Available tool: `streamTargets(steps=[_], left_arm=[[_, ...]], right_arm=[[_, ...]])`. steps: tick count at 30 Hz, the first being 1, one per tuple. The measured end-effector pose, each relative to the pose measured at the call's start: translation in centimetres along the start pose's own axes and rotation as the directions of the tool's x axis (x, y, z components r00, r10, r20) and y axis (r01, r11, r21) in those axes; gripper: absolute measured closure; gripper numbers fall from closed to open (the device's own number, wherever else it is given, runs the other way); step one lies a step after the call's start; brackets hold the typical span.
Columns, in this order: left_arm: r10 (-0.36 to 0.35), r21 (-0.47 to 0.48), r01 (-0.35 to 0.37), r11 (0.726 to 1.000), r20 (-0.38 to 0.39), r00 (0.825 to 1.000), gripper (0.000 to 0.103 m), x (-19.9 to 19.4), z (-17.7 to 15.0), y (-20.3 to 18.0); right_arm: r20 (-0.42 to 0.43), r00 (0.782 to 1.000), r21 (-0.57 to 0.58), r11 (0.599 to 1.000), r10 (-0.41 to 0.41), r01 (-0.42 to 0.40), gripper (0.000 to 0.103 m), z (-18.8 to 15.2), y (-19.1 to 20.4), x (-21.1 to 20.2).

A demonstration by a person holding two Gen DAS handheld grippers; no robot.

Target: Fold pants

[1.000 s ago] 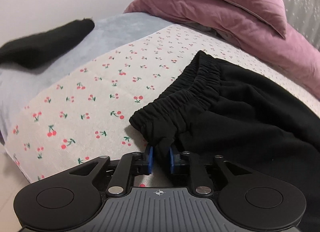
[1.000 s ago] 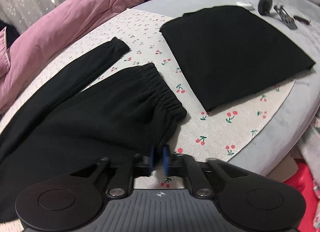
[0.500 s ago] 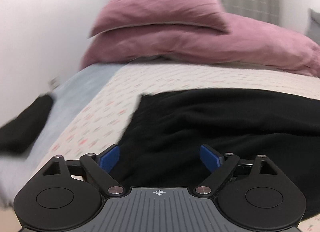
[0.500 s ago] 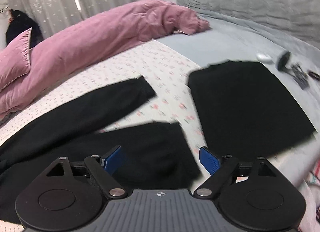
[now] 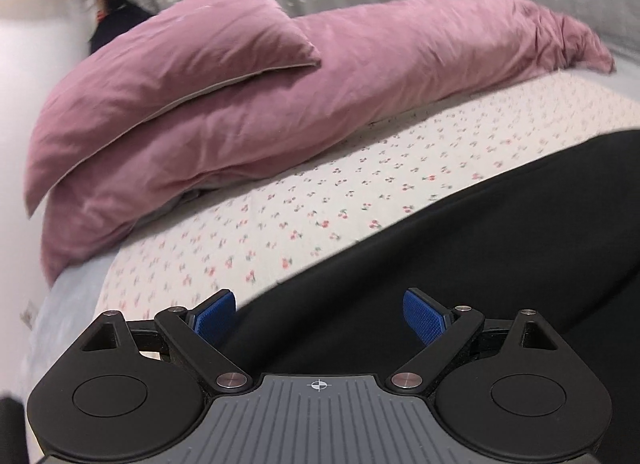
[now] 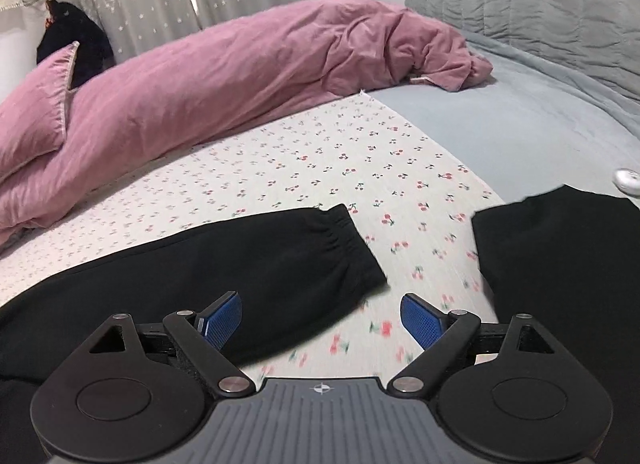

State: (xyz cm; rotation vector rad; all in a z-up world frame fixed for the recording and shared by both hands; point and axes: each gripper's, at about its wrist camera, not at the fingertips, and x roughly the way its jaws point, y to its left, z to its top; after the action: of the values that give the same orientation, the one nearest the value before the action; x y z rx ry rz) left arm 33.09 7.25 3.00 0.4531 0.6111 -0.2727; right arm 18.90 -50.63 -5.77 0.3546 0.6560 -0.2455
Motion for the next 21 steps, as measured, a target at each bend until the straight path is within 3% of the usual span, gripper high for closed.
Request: streamTargets(steps=[3,6,14,17,20,21], left_arm=[[0.011,0.080,-0.009,0.997,-0.028,1.000,0.011,3.4,0.7,0.3],[-0.013,0.101,0.019,0.995,-0.063,0.998,0.011,6.5,1.3,0.8],[-0.029,0.103,0.046,0.994,-0.160,0.987,0.011,13.1,1.3,1.0],[-0.074,0.035,0.081,0.996,-0.166,0.983,0.013,14.3,1.2,1.8],[-0.159,-0.078,0.147,0.986,-0.178,0.971,0.025,14.8,1.2,3.2],[-0.193,-0.090,0.180,0.980,-0.172,0.966,0.041,14.8,1.1,3.3]], right_arm=[[-0.021,1.000,-0.008,1.000,-0.022,0.022,0.015,1.1,0.0,3.0],[-0.036,0.998,-0.022,0.999,-0.045,0.044,0.015,1.9,0.4,5.7],[-0.052,0.993,-0.059,0.993,-0.103,0.100,0.019,3.4,1.8,11.4],[-0.037,0.991,-0.096,0.988,-0.127,0.123,0.018,3.2,2.5,12.9],[-0.002,0.991,-0.133,0.982,-0.136,0.135,0.027,2.7,3.3,13.1],[0.004,0.992,-0.141,0.982,-0.128,0.127,0.031,2.6,3.6,12.9]])
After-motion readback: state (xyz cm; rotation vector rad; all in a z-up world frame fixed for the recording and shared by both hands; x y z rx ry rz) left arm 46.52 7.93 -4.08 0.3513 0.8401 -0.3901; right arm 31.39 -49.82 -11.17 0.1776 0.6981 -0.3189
